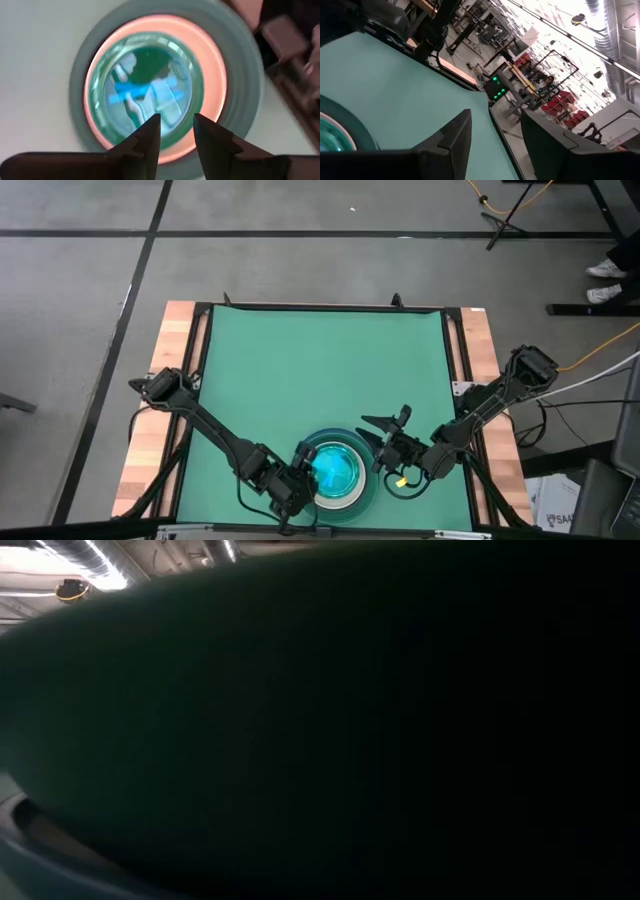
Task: Stack plastic plates
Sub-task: Return to Home Position
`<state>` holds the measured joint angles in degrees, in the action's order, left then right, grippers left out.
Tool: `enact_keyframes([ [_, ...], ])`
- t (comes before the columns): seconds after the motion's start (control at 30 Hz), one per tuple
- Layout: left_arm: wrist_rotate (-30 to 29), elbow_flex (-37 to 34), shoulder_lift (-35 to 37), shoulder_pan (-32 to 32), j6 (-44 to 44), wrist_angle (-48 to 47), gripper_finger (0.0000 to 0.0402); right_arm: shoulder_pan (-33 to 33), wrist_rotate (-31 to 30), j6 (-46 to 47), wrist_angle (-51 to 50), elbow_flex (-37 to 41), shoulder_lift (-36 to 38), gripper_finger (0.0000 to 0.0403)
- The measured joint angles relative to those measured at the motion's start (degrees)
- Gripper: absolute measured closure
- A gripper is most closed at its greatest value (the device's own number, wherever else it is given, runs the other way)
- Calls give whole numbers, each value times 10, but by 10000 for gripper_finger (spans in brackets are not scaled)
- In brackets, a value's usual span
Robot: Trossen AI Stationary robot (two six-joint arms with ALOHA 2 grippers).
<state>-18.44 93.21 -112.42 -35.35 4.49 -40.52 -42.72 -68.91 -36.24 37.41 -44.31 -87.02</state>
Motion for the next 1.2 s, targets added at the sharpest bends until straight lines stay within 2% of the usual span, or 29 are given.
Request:
enact_keyframes([
  [0.23, -1, -11, 1, -1, 26, -28, 294, 0, 6, 13, -2, 0, 0, 233],
  [0.4, -2, -13, 6, -1, 26, -37, 294, 2, 32, 28, -23, 0, 0, 233],
  [0.47, -6, -25, 20, -1, 26, -36, 294, 11, 61, 49, -36, 0, 0, 233],
  [0.57, -23, -56, 61, -1, 26, -26, 294, 32, 135, 94, -61, 0, 0, 233],
  [0.7, -45, -129, 134, 0, 38, 33, 294, 69, 245, 168, -95, 0, 0, 233],
  [0.83, -50, -233, 218, 1, 58, 127, 294, 104, 332, 228, -129, 0, 0, 233],
  [1.0, -93, -362, 317, 2, 116, 203, 294, 135, 440, 260, -118, 0, 0, 233],
  [1.2, -158, -488, 413, 1, 205, 223, 294, 154, 484, 263, -110, 10, 0, 233],
])
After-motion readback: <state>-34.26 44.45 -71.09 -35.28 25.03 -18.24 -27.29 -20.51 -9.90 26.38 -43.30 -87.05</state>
